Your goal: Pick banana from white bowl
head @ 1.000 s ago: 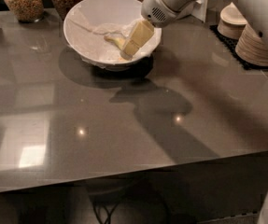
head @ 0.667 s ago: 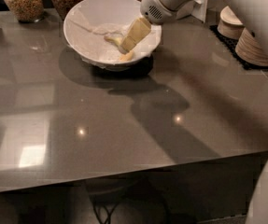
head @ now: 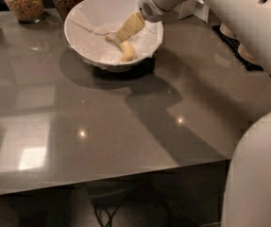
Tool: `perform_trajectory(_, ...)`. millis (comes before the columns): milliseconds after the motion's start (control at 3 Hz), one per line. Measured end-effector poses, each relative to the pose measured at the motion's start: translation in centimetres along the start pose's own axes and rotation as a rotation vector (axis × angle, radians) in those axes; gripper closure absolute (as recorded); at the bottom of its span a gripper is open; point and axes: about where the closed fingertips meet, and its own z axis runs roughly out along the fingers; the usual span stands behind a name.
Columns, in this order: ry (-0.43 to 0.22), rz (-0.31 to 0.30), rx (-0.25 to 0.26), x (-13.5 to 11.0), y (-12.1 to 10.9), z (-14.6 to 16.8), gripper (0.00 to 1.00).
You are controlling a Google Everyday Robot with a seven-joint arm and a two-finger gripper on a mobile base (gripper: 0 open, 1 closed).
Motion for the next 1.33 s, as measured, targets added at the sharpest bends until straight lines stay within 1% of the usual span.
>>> perform_trajectory(333, 0.010, 0.088, 0.002, 0.4, -0.3, 1.7, 0.18)
perform_trajectory(667, 0.018, 0.142, -0.028, 0.7, 0.2, 3.6, 0.43)
perform_trajectory(1000, 0.021, 0.167, -0.062, 0.6, 0.8, 5.0, 0.66)
perform_trajectory(1333, 0.030, 0.179, -0.090, 0.4, 1.5, 6.2, 0.70)
